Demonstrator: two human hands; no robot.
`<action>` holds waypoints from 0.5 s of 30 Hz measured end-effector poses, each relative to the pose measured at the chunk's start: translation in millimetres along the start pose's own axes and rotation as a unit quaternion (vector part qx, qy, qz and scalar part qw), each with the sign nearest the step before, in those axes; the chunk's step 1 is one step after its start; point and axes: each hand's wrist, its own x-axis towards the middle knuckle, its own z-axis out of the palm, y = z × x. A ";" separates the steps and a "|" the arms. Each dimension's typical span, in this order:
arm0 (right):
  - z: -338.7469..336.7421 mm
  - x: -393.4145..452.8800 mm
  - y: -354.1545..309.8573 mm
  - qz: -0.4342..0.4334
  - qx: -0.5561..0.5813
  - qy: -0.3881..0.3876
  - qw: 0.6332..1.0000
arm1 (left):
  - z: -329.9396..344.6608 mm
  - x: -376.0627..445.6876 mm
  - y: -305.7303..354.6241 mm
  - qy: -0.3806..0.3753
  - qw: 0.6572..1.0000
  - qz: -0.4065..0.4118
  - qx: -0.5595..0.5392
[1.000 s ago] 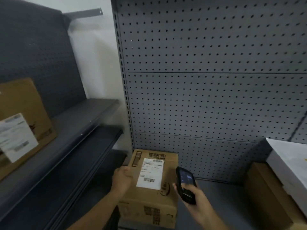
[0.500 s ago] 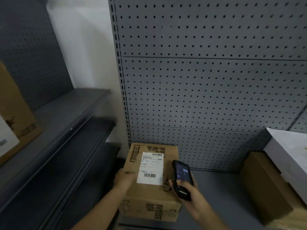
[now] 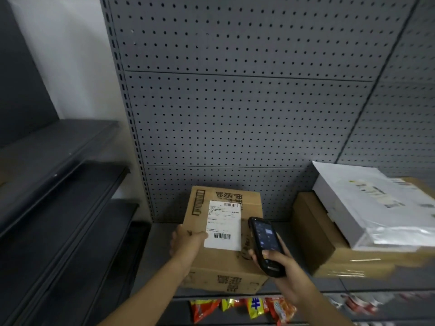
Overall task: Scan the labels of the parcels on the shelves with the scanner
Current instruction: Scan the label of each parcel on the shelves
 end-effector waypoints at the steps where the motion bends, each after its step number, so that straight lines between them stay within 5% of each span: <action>1: -12.7 -9.8 -6.3 -0.003 -0.004 0.003 1.000 | 13.3 -11.2 0.2 -0.006 1.000 0.005 -0.001; 15: -160.9 -117.6 -66.1 -0.022 -0.101 -0.013 0.995 | 169.9 -142.3 -47.9 0.023 0.999 0.032 0.009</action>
